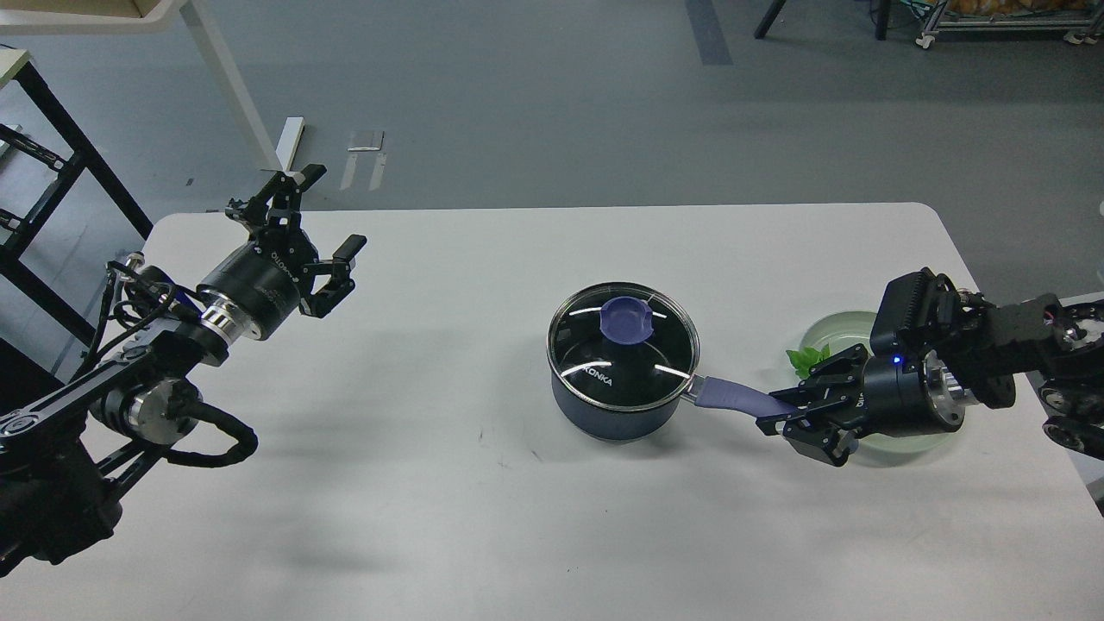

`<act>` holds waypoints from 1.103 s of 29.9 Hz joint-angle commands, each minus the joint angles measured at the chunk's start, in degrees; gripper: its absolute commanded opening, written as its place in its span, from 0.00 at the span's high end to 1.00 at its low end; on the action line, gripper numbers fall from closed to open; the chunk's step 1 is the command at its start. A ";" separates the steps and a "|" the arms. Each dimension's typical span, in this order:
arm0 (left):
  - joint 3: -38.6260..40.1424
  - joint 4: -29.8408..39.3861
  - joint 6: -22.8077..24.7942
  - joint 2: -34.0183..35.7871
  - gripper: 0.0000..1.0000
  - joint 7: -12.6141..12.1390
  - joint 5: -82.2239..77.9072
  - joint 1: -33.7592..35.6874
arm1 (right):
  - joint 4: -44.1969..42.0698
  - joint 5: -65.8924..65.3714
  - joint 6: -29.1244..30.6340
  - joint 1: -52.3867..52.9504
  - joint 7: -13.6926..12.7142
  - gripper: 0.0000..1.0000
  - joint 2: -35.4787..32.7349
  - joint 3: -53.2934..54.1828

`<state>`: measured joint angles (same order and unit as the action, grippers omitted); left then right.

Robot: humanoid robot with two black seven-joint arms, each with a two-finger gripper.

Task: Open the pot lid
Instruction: 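Reach the left gripper over the pot to the purple lid knob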

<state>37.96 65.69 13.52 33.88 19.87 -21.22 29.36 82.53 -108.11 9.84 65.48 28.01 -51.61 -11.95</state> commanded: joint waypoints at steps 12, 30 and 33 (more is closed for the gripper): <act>-8.04 8.31 2.22 -3.46 0.01 8.13 -65.82 19.29 | 0.00 0.09 0.00 -0.35 -0.01 0.66 0.02 0.00; -33.56 -0.91 -16.16 -14.36 0.01 8.13 -90.66 33.83 | 0.00 0.18 -0.08 -0.61 -0.01 0.66 -0.16 0.00; -33.65 -3.63 -16.86 -16.65 0.01 8.13 -90.75 33.83 | 0.00 0.18 -0.08 -0.61 -0.01 0.66 -0.16 0.00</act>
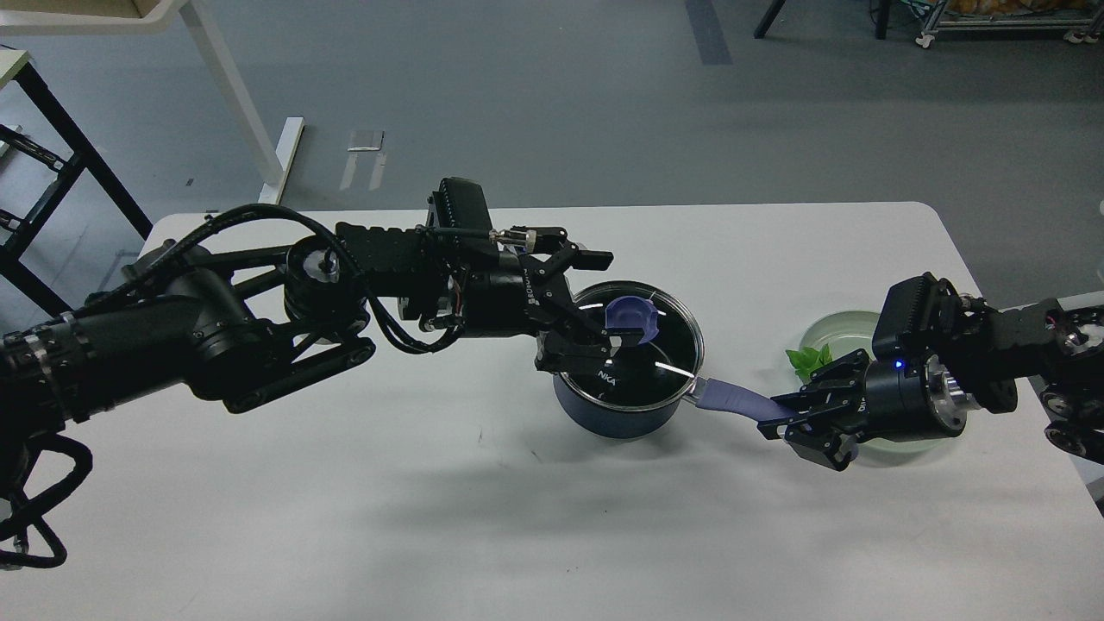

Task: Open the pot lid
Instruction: 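Reach the left gripper over the pot to the purple lid knob, then grasp the purple lid knob with the left gripper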

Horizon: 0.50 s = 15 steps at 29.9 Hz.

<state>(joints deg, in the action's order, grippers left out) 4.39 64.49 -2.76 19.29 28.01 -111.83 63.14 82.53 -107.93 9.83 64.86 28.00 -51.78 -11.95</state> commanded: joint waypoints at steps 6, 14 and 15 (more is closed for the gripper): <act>-2.97 -7.62 -1.46 -5.93 0.01 -0.01 -0.41 1.99 | 0.00 0.00 0.01 0.01 0.00 0.65 0.01 0.00; -3.59 -8.42 -1.11 -8.04 0.01 -0.01 0.03 1.46 | 0.00 0.00 0.01 0.09 0.00 0.65 0.01 0.00; -4.03 -8.51 -1.11 -8.22 0.01 -0.01 0.03 1.46 | 0.00 0.00 -0.08 0.01 0.00 0.65 0.01 0.00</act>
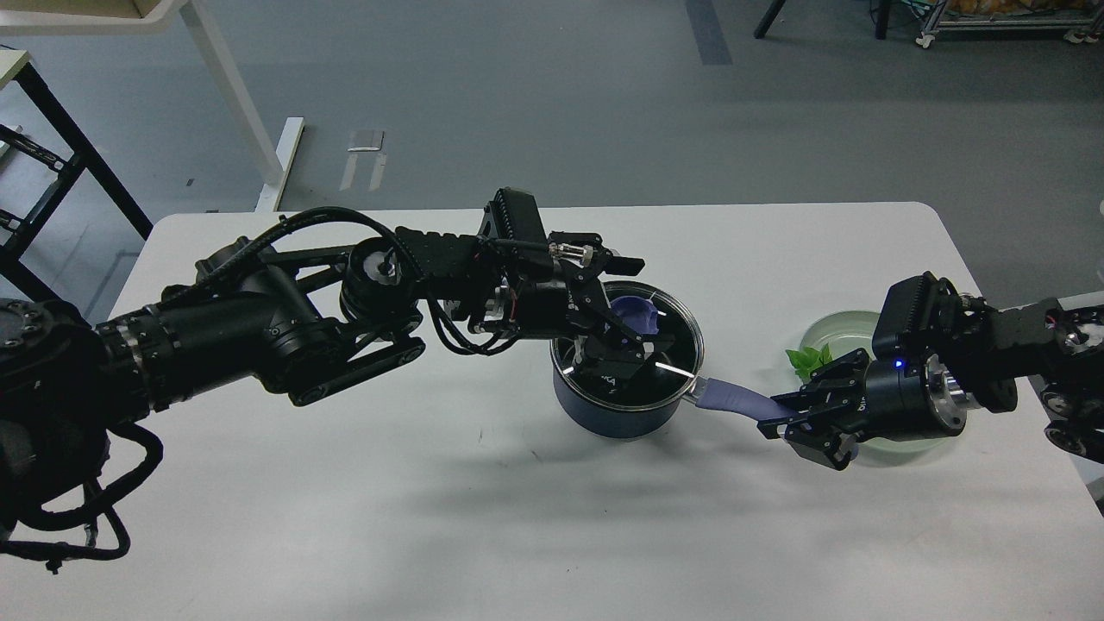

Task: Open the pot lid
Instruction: 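Grasp the purple lid knob with the left gripper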

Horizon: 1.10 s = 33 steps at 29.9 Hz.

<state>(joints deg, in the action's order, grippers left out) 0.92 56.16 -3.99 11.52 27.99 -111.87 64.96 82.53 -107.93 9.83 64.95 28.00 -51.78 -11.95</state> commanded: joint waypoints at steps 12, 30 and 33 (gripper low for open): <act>-1.71 -5.00 -0.22 -2.56 0.01 0.01 -0.19 -0.36 | 0.00 0.09 -0.08 -0.08 0.00 0.65 -0.08 -0.35; -2.50 -9.58 -0.05 -4.75 0.01 0.01 0.42 -0.97 | 0.00 0.17 -0.08 -0.08 0.00 0.65 0.01 -0.35; -2.50 -9.49 -0.05 -4.84 0.02 0.01 0.60 -1.15 | 0.00 0.17 0.01 -0.08 0.00 0.65 0.01 -0.35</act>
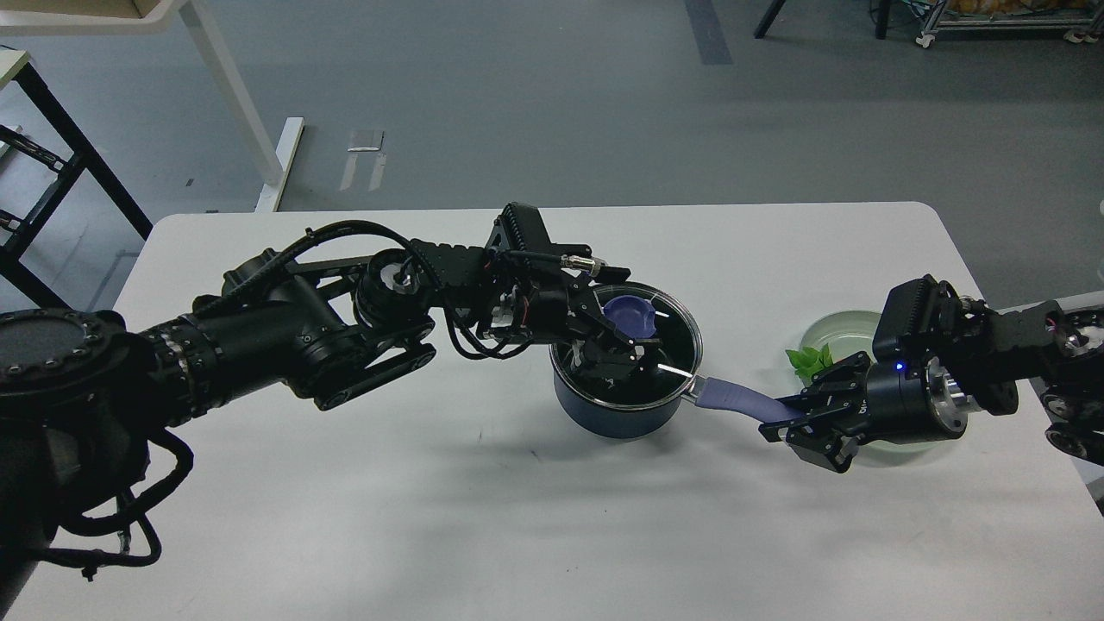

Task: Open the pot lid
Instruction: 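Grasp the purple lid knob with the left gripper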

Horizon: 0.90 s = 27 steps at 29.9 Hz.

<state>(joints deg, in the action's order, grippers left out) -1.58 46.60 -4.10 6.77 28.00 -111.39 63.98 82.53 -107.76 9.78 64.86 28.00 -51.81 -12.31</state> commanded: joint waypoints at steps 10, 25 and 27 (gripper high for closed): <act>-0.26 0.07 -0.12 -0.18 0.03 0.00 0.12 -1.05 | 0.00 0.01 0.06 -0.08 0.00 0.65 -0.04 0.00; -0.35 0.07 -1.61 -0.97 0.45 0.00 1.35 -0.87 | 0.00 0.01 -0.02 -0.44 0.00 0.65 -0.04 -0.08; -0.35 0.07 -1.61 -0.89 0.48 0.00 1.36 -0.70 | 0.00 0.01 -0.02 -0.44 0.00 0.65 -0.04 -0.08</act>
<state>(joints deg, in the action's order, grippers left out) -1.91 46.67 -5.58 5.84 27.99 -109.98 63.04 82.53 -107.75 9.75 64.49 28.01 -51.86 -12.39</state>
